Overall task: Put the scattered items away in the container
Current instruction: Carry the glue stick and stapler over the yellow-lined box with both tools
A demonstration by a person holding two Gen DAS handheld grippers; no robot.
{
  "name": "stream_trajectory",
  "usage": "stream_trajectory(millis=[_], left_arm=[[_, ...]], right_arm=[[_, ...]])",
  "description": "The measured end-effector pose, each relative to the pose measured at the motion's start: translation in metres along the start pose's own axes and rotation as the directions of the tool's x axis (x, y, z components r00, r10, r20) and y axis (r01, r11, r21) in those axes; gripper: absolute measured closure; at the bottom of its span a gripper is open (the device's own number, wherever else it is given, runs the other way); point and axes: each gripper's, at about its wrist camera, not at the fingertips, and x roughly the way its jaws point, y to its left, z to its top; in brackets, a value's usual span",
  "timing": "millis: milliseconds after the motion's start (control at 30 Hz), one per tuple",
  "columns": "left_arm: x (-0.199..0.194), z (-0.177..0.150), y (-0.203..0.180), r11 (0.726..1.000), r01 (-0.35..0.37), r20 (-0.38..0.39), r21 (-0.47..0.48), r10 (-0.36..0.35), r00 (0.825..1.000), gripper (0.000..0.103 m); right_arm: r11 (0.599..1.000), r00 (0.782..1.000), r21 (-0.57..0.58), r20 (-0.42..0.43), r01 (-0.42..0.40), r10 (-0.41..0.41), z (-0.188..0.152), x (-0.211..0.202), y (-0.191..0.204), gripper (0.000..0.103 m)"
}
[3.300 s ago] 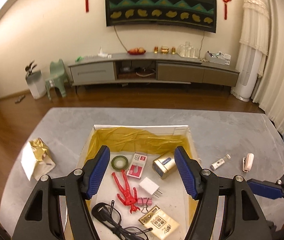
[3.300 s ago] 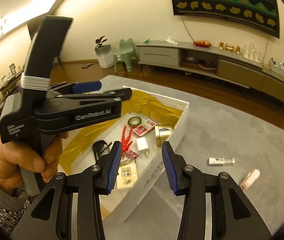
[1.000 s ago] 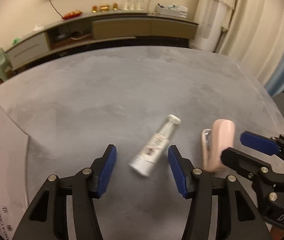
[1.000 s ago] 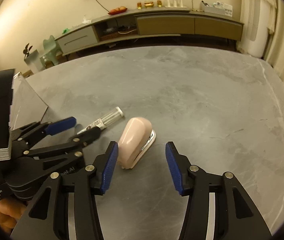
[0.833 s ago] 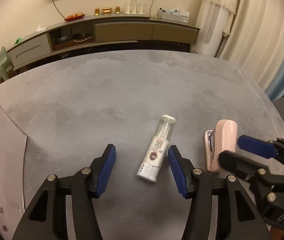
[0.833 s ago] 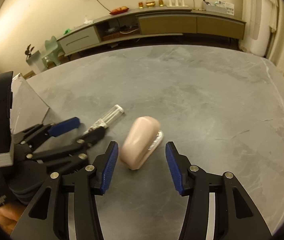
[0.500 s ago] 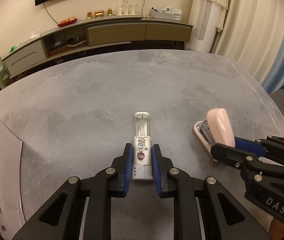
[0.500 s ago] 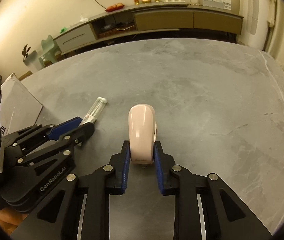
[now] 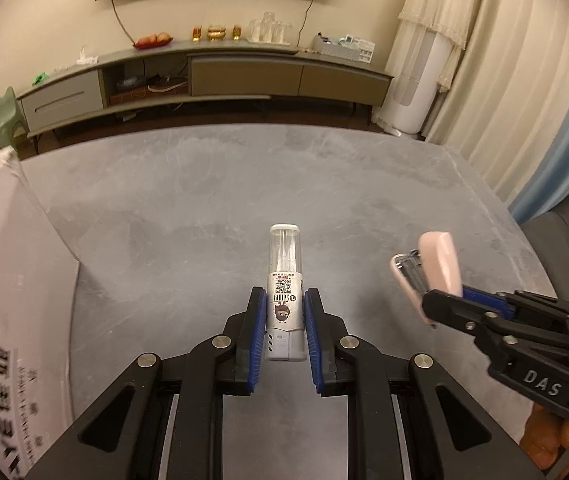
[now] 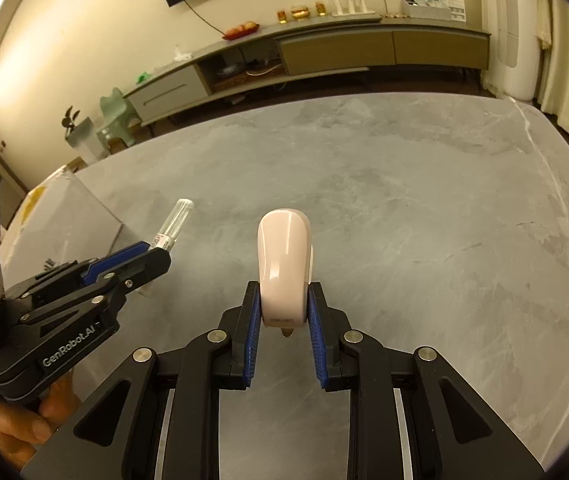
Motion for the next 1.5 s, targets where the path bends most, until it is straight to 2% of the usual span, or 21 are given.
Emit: stream_trajectory(millis=[300, 700, 1133, 1500], left_arm=[[-0.060, -0.002, -0.012, 0.999, -0.021, 0.072, 0.048, 0.018, 0.997, 0.083], [-0.127, -0.019, -0.001, 0.999, -0.018, 0.143, 0.034, 0.013, 0.990, 0.083], [-0.196, -0.037, 0.025, 1.000, -0.015, 0.215, 0.019, 0.011, 0.976, 0.083], [-0.249, -0.045, 0.059, 1.000, -0.022, 0.285, -0.009, 0.023, 0.958, 0.083]], right_arm=[[0.999, 0.998, -0.024, 0.056, -0.035, 0.036, -0.002, -0.036, 0.022, 0.079], [0.992, 0.991, -0.109, 0.110, -0.068, 0.080, -0.006, -0.082, 0.077, 0.079], [0.977, 0.984, -0.198, 0.147, -0.076, 0.106, -0.016, -0.113, 0.140, 0.079], [0.965, 0.976, -0.252, 0.180, -0.079, 0.127, -0.015, -0.133, 0.182, 0.079]])
